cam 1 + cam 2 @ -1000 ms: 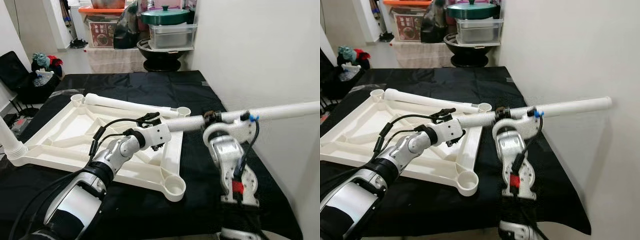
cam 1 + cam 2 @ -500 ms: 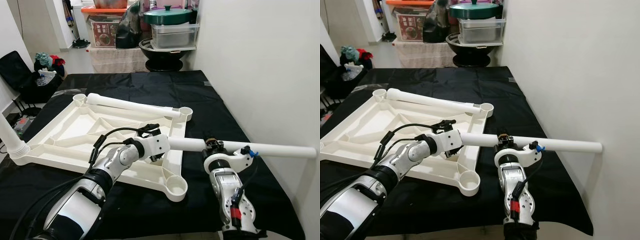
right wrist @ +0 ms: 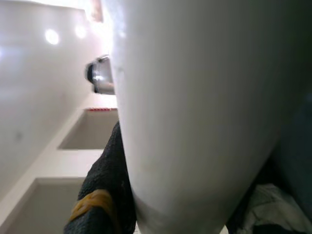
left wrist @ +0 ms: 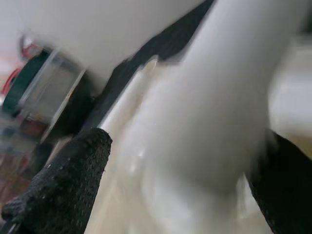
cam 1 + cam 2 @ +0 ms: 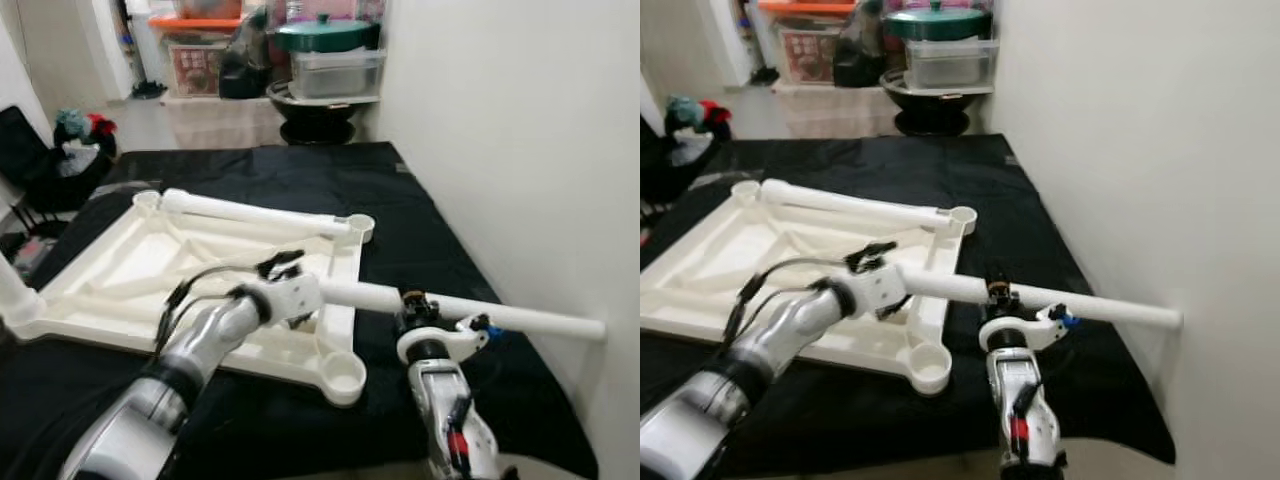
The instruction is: Building children table
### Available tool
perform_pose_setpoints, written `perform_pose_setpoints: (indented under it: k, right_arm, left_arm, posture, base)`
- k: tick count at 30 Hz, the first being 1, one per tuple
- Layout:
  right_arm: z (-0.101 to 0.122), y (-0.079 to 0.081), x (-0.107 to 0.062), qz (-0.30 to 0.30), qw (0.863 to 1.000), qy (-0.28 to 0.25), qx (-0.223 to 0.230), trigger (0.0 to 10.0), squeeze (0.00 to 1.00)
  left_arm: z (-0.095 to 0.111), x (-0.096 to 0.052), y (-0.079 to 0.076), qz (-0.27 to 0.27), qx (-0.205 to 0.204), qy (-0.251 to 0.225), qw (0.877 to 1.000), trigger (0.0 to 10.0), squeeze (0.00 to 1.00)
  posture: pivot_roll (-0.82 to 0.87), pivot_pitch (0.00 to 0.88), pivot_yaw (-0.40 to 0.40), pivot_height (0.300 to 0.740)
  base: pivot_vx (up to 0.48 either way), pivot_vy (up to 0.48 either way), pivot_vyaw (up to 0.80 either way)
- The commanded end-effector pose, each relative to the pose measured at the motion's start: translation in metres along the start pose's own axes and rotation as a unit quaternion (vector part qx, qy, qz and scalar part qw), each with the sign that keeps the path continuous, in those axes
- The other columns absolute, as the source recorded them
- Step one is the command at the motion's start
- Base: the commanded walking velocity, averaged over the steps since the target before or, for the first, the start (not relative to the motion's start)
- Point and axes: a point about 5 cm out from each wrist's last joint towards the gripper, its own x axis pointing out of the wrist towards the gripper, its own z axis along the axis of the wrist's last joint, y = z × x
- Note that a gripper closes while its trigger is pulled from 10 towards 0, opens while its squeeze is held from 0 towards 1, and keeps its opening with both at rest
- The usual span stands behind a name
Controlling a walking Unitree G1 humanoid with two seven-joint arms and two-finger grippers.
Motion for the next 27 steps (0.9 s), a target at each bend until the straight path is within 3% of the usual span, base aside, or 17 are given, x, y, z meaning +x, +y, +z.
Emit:
perform_pose_setpoints:
  k: [1, 3, 4, 13, 23, 24, 27]
  right_arm:
    - [-0.04, 0.225, 0.002, 0.375, 0.749, -0.021, -0.546, 0.0, 0.0]
    - [-0.04, 0.227, 0.002, 0.379, 0.746, -0.022, -0.547, 0.0, 0.0]
    - [-0.04, 0.231, 0.0, 0.392, 0.735, -0.027, -0.552, 0.0, 0.0]
    - [-0.039, 0.247, -0.002, 0.422, 0.699, -0.052, -0.576, 0.0, 0.0]
    - [-0.036, 0.27, -0.002, 0.451, 0.691, -0.064, -0.561, 0.0, 0.0]
    - [-0.037, 0.274, -0.003, 0.461, 0.685, -0.067, -0.56, 0.0, 0.0]
    - [-0.037, 0.274, -0.003, 0.461, 0.685, -0.067, -0.56, 0.0, 0.0]
  left_arm:
    - [0.011, -0.001, 0.035, 0.083, 0.006, -0.041, 0.996, 10.0, 0.0]
    - [0.012, -0.001, 0.036, 0.084, 0.006, -0.043, 0.995, 10.0, 0.0]
    - [0.013, -0.001, 0.038, 0.091, 0.001, -0.05, 0.995, 10.0, 0.0]
    - [0.018, -0.008, 0.042, 0.11, -0.009, -0.059, 0.992, 10.0, 0.0]
    - [0.018, -0.013, 0.038, 0.114, -0.023, -0.056, 0.992, 10.0, 0.0]
    - [0.017, -0.014, 0.038, 0.117, -0.028, -0.051, 0.991, 10.0, 0.0]
    - [0.017, -0.014, 0.038, 0.117, -0.028, -0.051, 0.991, 10.0, 0.0]
  posture:
    - [0.03, 0.0, 0.0, 0.74]
    - [0.03, 0.0, 0.0, 0.74]
    - [0.03, 0.0, 0.0, 0.74]
    - [0.04, 0.0, 0.0, 0.74]
    - [0.04, 0.0, 0.0, 0.74]
    - [0.04, 0.0, -0.032, 0.74]
    - [0.04, 0.0, -0.032, 0.74]
  base:
    - [0.0, 0.0, 0.0]
    - [0.0, 0.0, 0.0]
    - [0.0, 0.0, 0.0]
    - [0.0, 0.0, 0.0]
    - [0.0, 0.0, 0.0]
    - [0.0, 0.0, 0.0]
    - [0.0, 0.0, 0.0]
